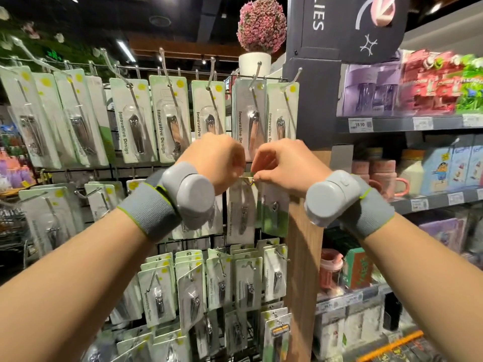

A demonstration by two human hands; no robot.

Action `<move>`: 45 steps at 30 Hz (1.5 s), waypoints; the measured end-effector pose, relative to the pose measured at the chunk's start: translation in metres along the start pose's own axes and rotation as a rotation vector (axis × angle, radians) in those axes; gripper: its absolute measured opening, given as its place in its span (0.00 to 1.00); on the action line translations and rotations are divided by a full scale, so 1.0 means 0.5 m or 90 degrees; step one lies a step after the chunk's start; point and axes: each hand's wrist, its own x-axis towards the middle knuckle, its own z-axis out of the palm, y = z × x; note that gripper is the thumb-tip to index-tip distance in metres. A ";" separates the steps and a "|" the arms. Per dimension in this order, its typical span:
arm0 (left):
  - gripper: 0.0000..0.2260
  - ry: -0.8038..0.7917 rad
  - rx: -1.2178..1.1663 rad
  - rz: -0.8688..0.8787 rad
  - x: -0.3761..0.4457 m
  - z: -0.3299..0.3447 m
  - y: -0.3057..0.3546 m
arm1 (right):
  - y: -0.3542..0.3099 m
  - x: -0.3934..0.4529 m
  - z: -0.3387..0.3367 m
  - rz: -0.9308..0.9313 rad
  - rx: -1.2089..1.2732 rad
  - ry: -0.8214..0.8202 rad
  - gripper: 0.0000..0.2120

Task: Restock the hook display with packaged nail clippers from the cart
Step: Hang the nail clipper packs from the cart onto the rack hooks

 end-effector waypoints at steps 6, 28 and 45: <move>0.05 0.186 -0.146 0.068 -0.081 -0.039 0.027 | -0.011 -0.110 -0.040 0.049 0.138 0.248 0.06; 0.05 -0.129 -0.445 0.214 -0.298 0.283 0.450 | 0.162 -0.745 -0.046 0.447 0.172 0.280 0.07; 0.03 -0.535 -0.472 -0.228 -0.299 0.852 0.740 | 0.733 -0.954 0.070 0.742 0.193 -0.095 0.14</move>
